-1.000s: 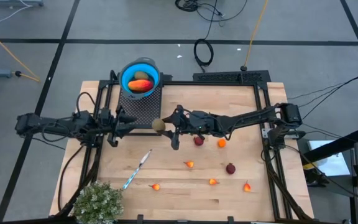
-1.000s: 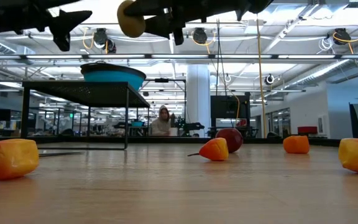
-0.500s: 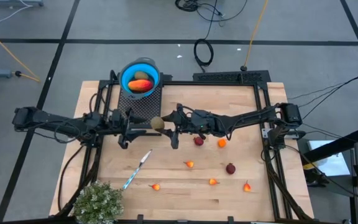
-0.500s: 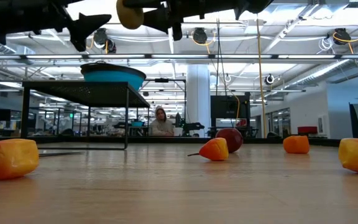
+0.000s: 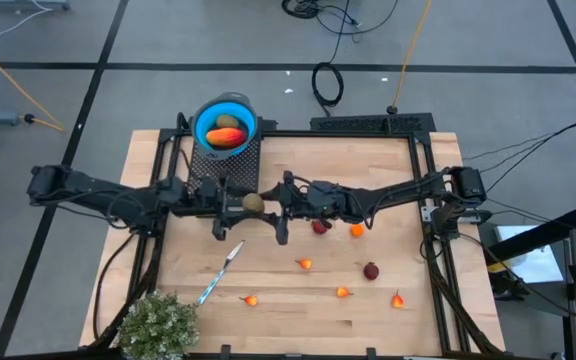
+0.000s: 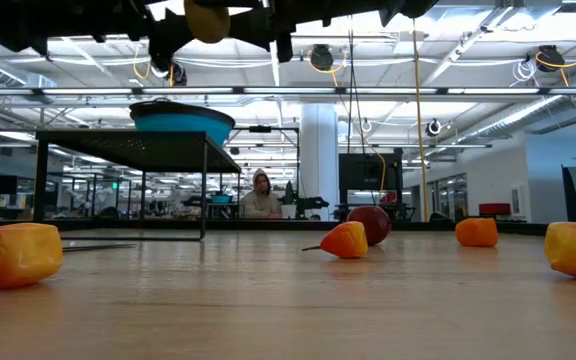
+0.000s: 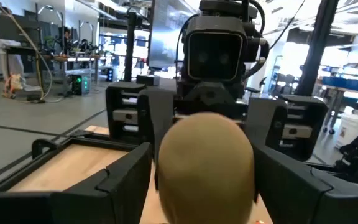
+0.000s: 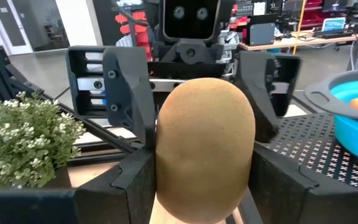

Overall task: Pick & Place Fruit
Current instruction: Put the brown kiwi into the blue strainer bowl on the shelf

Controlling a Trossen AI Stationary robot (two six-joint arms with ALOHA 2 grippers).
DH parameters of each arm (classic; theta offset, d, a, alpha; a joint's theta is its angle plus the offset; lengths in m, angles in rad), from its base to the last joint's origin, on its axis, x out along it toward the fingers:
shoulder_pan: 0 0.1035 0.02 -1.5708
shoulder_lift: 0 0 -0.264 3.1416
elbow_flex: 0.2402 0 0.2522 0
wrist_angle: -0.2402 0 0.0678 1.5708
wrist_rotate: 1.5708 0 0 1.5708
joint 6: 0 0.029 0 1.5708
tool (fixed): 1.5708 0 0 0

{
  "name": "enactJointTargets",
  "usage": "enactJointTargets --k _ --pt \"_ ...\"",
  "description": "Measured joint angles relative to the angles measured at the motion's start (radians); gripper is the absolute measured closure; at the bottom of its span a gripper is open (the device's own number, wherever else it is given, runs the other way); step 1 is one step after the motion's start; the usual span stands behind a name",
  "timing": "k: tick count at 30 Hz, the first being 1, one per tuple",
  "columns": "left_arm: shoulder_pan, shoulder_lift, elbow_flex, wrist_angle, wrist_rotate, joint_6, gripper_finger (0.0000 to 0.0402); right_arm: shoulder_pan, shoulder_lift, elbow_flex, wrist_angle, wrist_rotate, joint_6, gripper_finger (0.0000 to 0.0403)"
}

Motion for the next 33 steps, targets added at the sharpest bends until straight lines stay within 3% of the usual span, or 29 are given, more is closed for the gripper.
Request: enactJointTargets --k 10,16,22,33 --pt "-0.015 0.069 0.087 -0.004 0.026 0.034 0.0137 0.005 0.0 0.0 -0.027 -0.001 0.0 0.0195" --pt "-0.014 0.069 0.12 -0.146 0.051 0.038 0.0181 0.009 0.0 0.0 -0.03 -0.008 0.0 0.0195" --pt "-0.015 0.068 0.124 -0.156 0.05 0.037 0.0212 0.018 0.0 0.0 -0.031 0.003 0.002 0.0195" --pt "-0.015 0.068 0.124 -0.152 0.047 0.034 0.0218 0.019 0.0 0.001 -0.046 0.002 0.003 0.0195"
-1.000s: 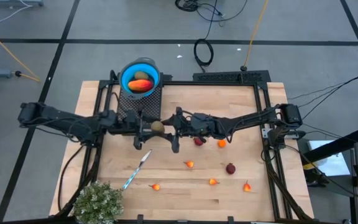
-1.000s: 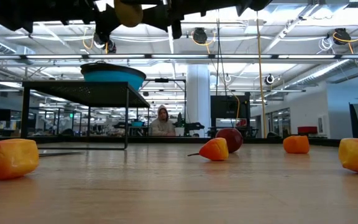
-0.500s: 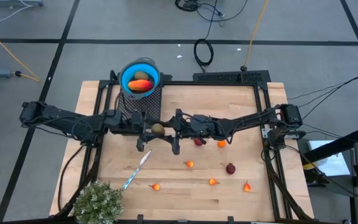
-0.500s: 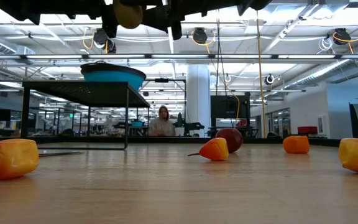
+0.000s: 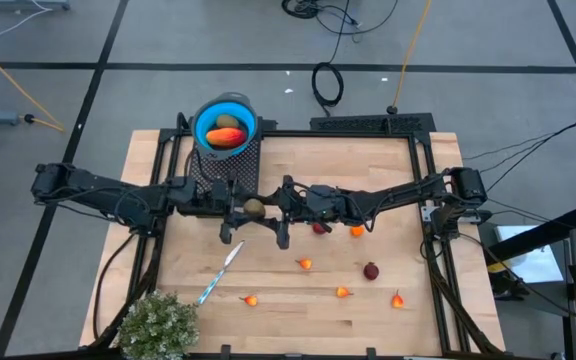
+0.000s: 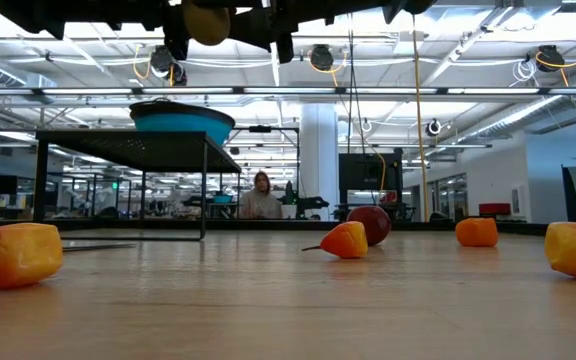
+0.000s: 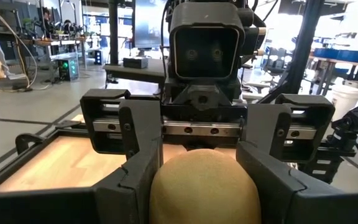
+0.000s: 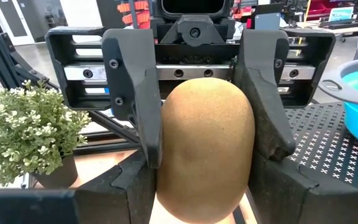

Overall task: Pick & Place Fruit
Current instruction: Put the brown kiwi into the blue strainer bowl on the shelf

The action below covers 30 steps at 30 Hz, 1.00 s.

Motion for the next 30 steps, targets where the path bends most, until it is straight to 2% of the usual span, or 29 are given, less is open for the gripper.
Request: enactJointTargets --k 10,20,25,30 --pt "0.0 -0.003 -0.001 0.002 0.004 0.003 0.0219 -0.001 0.0 0.0 -0.012 -0.03 -0.005 0.0168" --pt "0.0 -0.013 -0.001 0.037 -0.001 0.029 0.022 0.0 0.0 0.0 -0.146 -0.067 0.013 0.0136" --pt "0.001 -0.04 -0.002 0.031 -0.075 0.038 0.022 0.0 0.0 0.0 -0.256 -0.113 0.087 0.0143" --pt "0.001 -0.088 -0.001 0.02 -0.167 0.078 0.022 0.0 0.0 0.0 -0.32 -0.16 0.117 0.0172"
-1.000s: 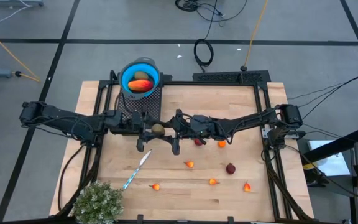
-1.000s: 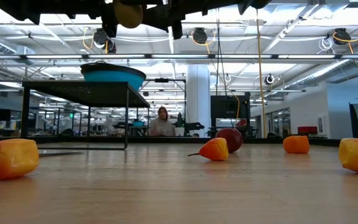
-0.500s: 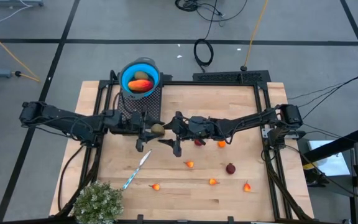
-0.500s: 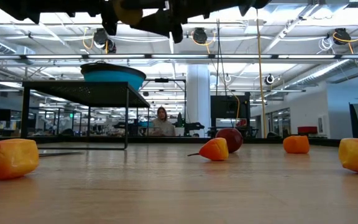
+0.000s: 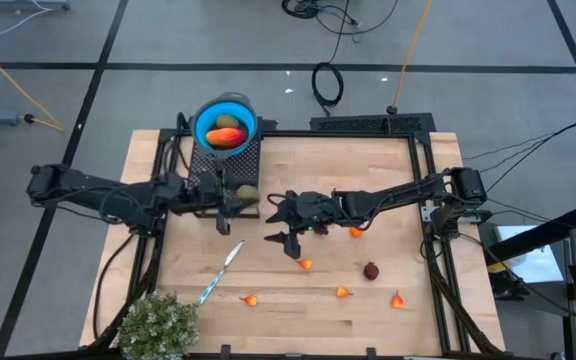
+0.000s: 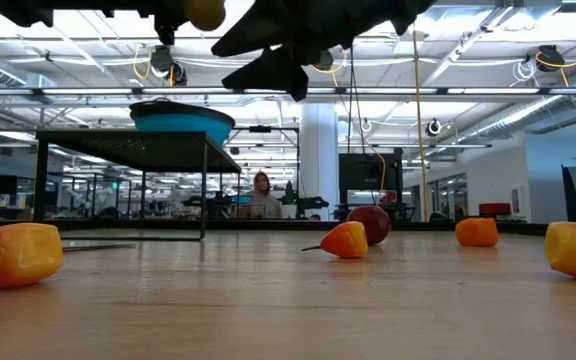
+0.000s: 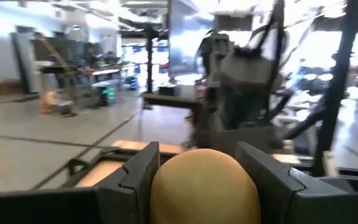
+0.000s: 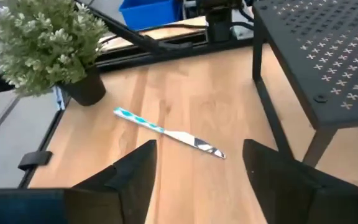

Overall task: Pick & Place Fruit
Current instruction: Put the brown kiwi into the blue strainer bowl on the shelf

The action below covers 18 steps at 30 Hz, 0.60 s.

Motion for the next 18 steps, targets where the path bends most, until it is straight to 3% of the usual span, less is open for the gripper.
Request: enactJointTargets --k 4,9,14,18 --pt "0.005 -0.044 0.0 -0.047 -0.113 0.003 0.022 0.0 0.0 0.0 -0.005 0.0 -0.015 0.0217" --pt "0.031 -0.082 0.024 -0.17 -0.146 -0.016 0.022 0.0 -0.014 -0.002 -0.019 0.001 -0.056 0.0297" --pt "0.067 -0.072 0.173 -0.476 -0.149 -0.028 0.022 -0.002 -0.043 -0.003 -0.054 -0.001 -0.105 0.0382" --pt "0.117 -0.028 0.305 -0.718 -0.161 -0.025 0.022 -0.013 -0.078 -0.004 -0.058 -0.026 -0.128 0.0393"
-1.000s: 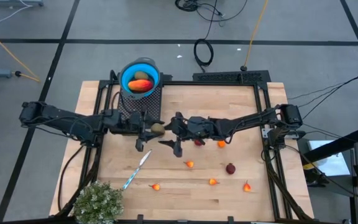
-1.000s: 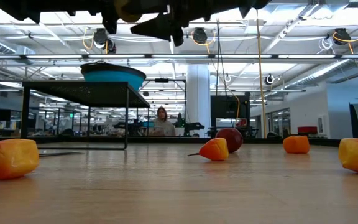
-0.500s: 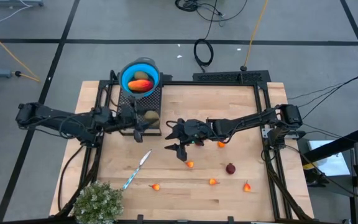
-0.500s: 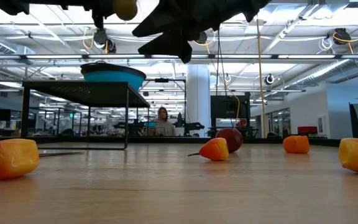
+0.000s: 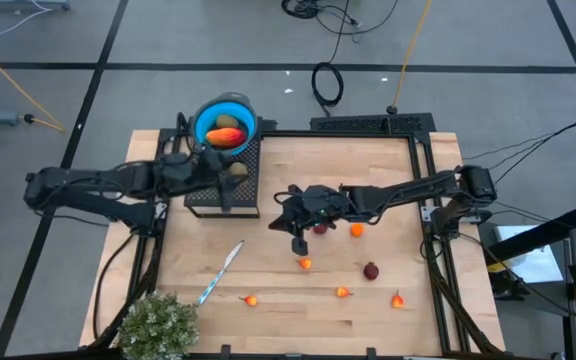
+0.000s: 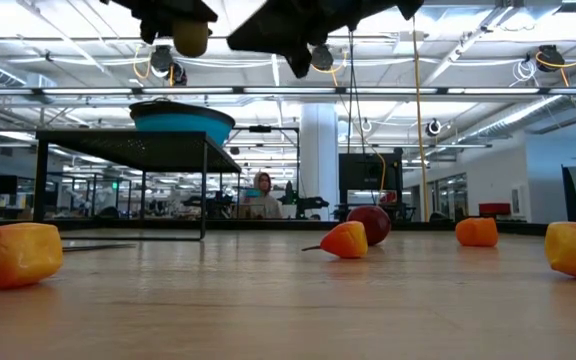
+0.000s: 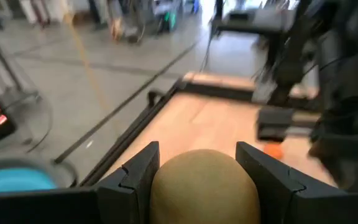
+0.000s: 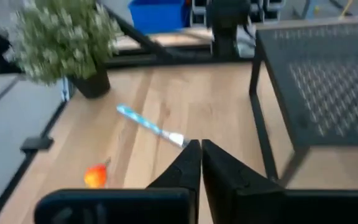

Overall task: Pick & Place Fruit
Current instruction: Put the brown kiwi into the blue strainer bowl on the shelf

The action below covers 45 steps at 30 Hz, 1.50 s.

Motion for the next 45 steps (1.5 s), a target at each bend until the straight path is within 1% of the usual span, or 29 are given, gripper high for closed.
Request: enactJointTargets --k 2,5,12,20,22,29,33,37,41,44,45 --pt "0.03 0.022 0.066 -0.079 0.001 0.0 0.022 -0.009 -0.027 -0.023 -0.012 -0.005 -0.007 0.0391" --pt "0.08 0.057 0.152 -0.208 -0.001 0.001 0.022 -0.028 -0.092 -0.081 -0.001 -0.018 -0.022 0.04" --pt "0.22 0.163 0.334 -0.419 -0.008 0.005 0.022 -0.072 -0.289 -0.31 0.131 -0.025 0.032 0.0402" --pt "0.374 0.305 0.508 -0.51 -0.007 0.081 0.022 -0.092 -0.547 -0.586 0.288 -0.022 0.06 0.0402" --pt "0.407 0.344 0.547 -0.547 -0.002 0.09 0.022 -0.097 -0.615 -0.638 0.292 -0.023 0.06 0.0402" --pt "0.493 0.463 0.652 -0.649 0.082 0.094 0.022 -0.133 -0.859 -0.786 0.279 -0.031 0.06 0.0403" --pt "0.532 0.511 0.692 -0.697 0.107 0.083 0.022 -0.166 -0.996 -0.829 0.184 -0.084 0.067 0.0403" --pt "0.57 0.533 0.696 -0.724 0.115 0.074 0.022 -0.2 -1.105 -0.834 0.068 -0.131 0.084 0.0403" --pt "0.608 0.542 0.696 -0.74 0.118 0.047 0.022 -0.226 -1.173 -0.835 -0.019 -0.16 0.081 0.0403" --pt "0.631 0.541 0.696 -0.725 0.118 0.024 0.022 -0.238 -1.194 -0.835 -0.044 -0.165 0.077 0.0403" --pt "0.638 0.541 0.696 -0.715 0.121 0.006 0.022 -0.241 -1.196 -0.835 -0.045 -0.184 0.076 0.0403"
